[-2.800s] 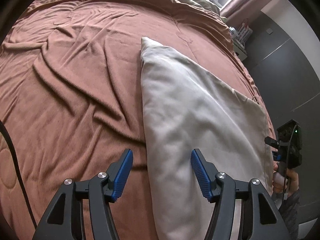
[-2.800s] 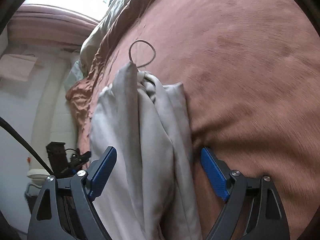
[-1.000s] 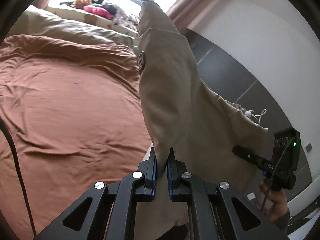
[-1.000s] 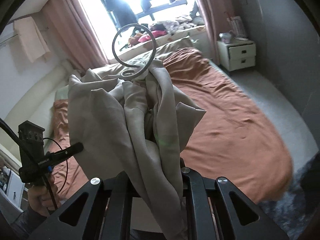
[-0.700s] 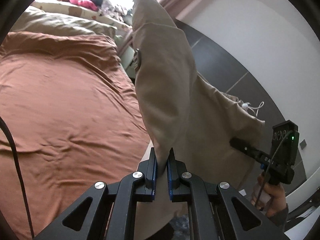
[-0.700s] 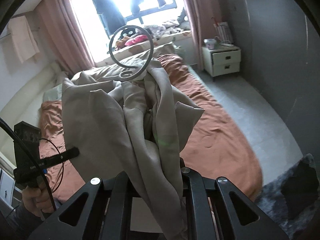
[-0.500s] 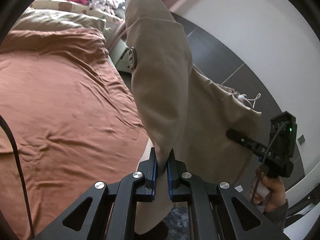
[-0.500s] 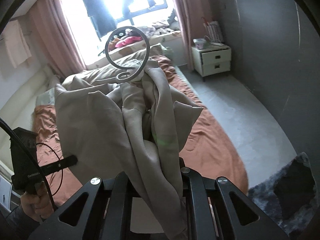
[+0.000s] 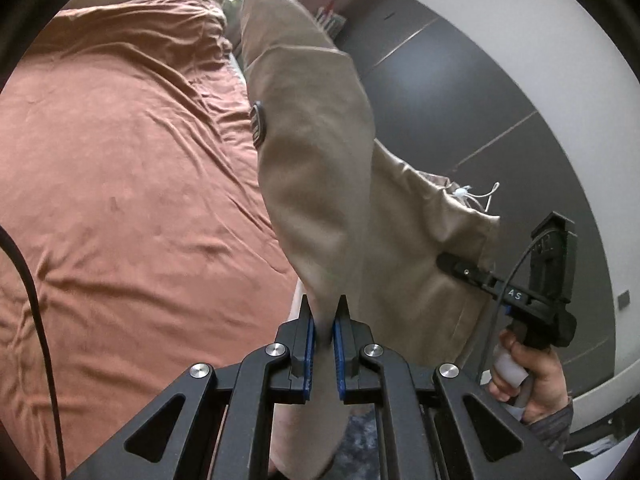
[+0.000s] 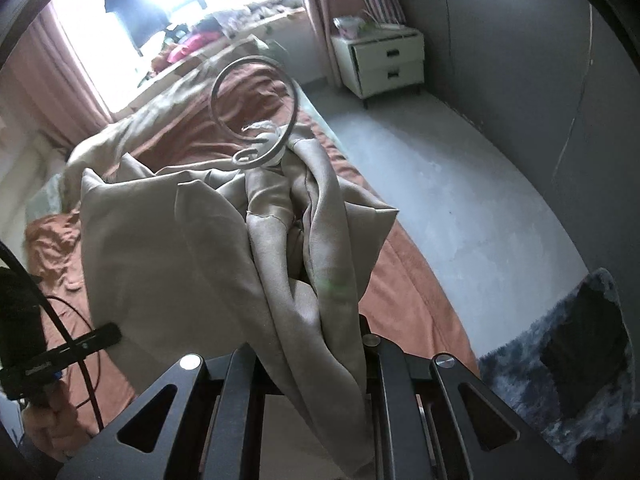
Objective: Fold large clothes
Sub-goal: 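Lower the bundle onto the duvet and open both tools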
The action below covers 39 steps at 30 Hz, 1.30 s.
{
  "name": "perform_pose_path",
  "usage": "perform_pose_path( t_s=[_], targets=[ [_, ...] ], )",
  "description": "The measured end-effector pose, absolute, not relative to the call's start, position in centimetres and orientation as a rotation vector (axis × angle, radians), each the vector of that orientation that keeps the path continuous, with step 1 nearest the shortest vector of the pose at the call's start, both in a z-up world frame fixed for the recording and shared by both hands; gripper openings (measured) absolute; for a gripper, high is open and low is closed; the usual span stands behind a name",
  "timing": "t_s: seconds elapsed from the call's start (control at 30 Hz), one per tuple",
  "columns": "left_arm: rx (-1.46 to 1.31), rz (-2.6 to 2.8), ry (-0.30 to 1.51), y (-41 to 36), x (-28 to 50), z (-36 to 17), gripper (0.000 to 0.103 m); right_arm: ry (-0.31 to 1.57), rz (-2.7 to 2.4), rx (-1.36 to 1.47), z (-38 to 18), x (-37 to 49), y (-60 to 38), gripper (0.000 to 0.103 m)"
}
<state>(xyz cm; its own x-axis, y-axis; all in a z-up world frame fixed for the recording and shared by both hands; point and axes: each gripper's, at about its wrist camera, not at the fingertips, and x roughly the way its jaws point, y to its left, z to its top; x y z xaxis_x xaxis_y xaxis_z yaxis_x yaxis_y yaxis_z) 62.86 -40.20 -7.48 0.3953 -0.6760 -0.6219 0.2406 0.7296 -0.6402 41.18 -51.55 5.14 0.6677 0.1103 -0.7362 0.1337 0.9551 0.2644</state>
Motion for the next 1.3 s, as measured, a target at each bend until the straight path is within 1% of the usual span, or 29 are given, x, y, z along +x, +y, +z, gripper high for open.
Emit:
perform_pose_path(
  t_s=[0.07, 0.17, 0.27, 0.3, 0.33, 0.4, 0.47, 0.5, 0.53, 0.57, 0.73, 0.97, 1.1, 1.2, 1.27, 1.3],
  targets=[
    [-0.477, -0.593, 1.023, -40.3, 64.6, -8.7, 0.008, 0.868, -0.036, 0.307, 4.8, 43.5, -51.5, 0.011],
    [-0.463, -0.562, 1.056, -40.5, 67.0, -10.8, 0.009, 0.902, -0.084, 0.303, 3.8, 46.8, -51.1, 0.016],
    [-0.458, -0.534, 1.086, -40.1, 68.5, -13.1, 0.009, 0.932, -0.127, 0.300, 2.4, 50.0, -51.1, 0.028],
    [-0.454, -0.526, 1.093, -40.2, 68.9, -13.6, 0.009, 0.937, -0.145, 0.286, 2.1, 50.6, -50.9, 0.040],
    [-0.441, -0.510, 1.110, -40.2, 69.5, -14.7, 0.009, 0.942, -0.174, 0.264, 1.6, 51.7, -51.0, 0.054],
    [-0.422, -0.482, 1.141, -40.3, 70.3, -16.0, 0.012, 0.930, -0.263, 0.236, 1.0, 52.5, -51.0, 0.067],
    [-0.402, -0.448, 1.188, -40.1, 70.8, -17.7, 0.022, 0.893, -0.317, 0.256, 1.5, 52.1, -51.2, 0.067],
    [-0.408, -0.450, 1.195, -39.7, 70.9, -18.2, 0.032, 0.877, -0.322, 0.282, 1.8, 51.5, -51.4, 0.067],
    [-0.418, -0.460, 1.193, -39.4, 70.8, -18.5, 0.037, 0.862, -0.328, 0.308, 2.1, 50.7, -51.5, 0.067],
    [-0.423, -0.468, 1.189, -39.2, 70.5, -18.6, 0.038, 0.848, -0.340, 0.331, 2.5, 49.5, -51.7, 0.067],
    [-0.408, -0.486, 1.193, -38.8, 68.7, -19.0, 0.039, 0.839, -0.378, 0.389, 2.0, 42.9, -52.3, 0.067],
    [-0.350, -0.540, 1.219, -40.3, 65.7, -18.5, 0.039, 0.802, -0.435, 0.573, -0.1, 31.4, -54.9, 0.067],
    [-0.346, -0.557, 1.241, -40.8, 64.8, -18.8, 0.039, 0.785, -0.441, 0.690, -1.4, 27.1, -55.6, 0.067],
    [-0.332, -0.581, 1.247, -41.4, 63.3, -18.8, 0.039, 0.790, -0.432, 0.751, -3.2, 26.2, -55.3, 0.066],
    [-0.316, -0.593, 1.252, -41.8, 62.5, -18.9, 0.039, 0.802, -0.405, 0.786, -4.9, 26.6, -54.8, 0.050],
    [-0.310, -0.598, 1.256, -41.9, 62.3, -18.9, 0.039, 0.809, -0.396, 0.804, -5.4, 27.0, -54.9, 0.034]
  ],
)
